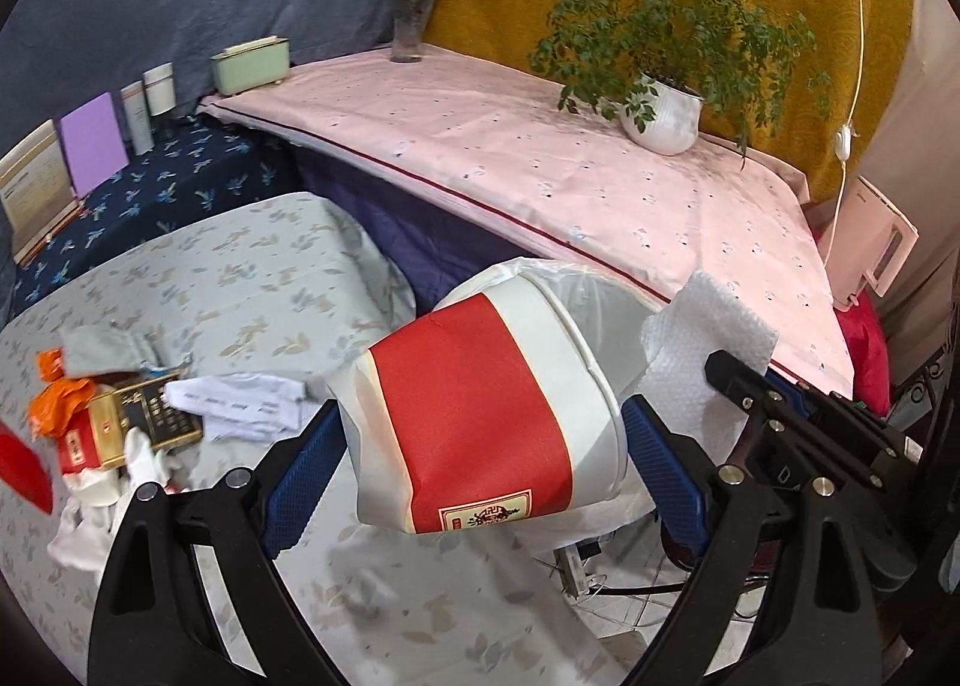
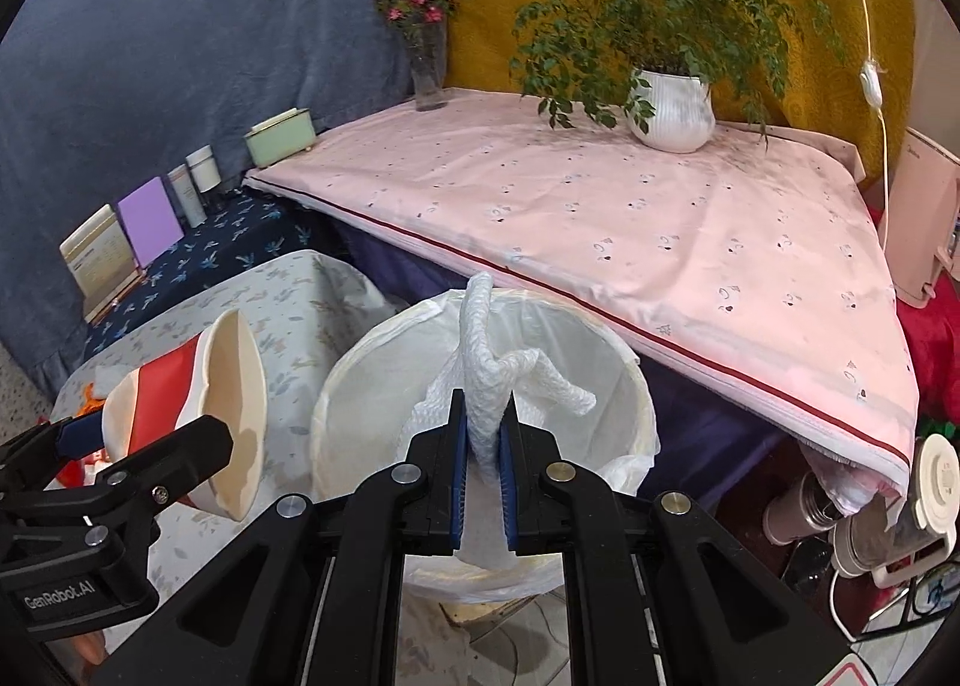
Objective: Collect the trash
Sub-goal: 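Carry the cup and tissue with both grippers over the white trash bin, then open both grippers to drop the cup and tissue into the bin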
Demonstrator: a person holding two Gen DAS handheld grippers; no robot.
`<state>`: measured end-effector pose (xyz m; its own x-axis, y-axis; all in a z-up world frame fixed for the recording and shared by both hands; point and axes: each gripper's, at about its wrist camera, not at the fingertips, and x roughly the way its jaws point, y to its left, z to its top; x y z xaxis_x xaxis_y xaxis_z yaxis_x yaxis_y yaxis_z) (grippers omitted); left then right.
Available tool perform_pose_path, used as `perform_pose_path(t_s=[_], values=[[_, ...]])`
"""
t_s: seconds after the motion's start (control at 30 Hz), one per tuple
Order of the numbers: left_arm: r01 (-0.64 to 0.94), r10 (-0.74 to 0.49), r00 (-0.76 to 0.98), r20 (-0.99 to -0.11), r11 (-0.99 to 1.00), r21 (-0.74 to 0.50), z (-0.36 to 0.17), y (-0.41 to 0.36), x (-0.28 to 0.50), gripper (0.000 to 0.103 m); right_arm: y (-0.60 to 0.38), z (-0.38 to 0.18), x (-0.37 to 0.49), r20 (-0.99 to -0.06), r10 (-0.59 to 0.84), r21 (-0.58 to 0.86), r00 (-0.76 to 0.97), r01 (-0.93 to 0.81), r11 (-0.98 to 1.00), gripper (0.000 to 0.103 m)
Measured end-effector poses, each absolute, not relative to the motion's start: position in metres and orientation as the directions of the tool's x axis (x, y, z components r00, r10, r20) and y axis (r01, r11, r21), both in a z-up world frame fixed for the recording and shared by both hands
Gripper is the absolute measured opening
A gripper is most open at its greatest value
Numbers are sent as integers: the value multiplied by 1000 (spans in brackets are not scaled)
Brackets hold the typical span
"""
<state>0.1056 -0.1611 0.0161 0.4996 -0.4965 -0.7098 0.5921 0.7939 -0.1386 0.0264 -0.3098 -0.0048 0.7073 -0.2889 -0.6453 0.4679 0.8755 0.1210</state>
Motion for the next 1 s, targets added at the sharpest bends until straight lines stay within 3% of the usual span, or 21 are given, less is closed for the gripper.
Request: perform_pose_path(t_s=[0.27,0.37,0.53,1.0], values=[[617,-517,484,-706,773,-143,10,-183,120,89,-324,-3,37,-633,-309,128,709,490,862,12],[610,-521,495,-696,778,-149,11,-184,124,93,-328,0,42,-626,-318,135,712,500,855,19],[590,-525,495,-692,788,-176,13,-179,134,94,-330,7,42,-599,-341,140,724,514,846,51],[519,-473,557,-683,840,-159,22,-142,137,95,-303,24,39,-571,-336,120,749,481,868,65]])
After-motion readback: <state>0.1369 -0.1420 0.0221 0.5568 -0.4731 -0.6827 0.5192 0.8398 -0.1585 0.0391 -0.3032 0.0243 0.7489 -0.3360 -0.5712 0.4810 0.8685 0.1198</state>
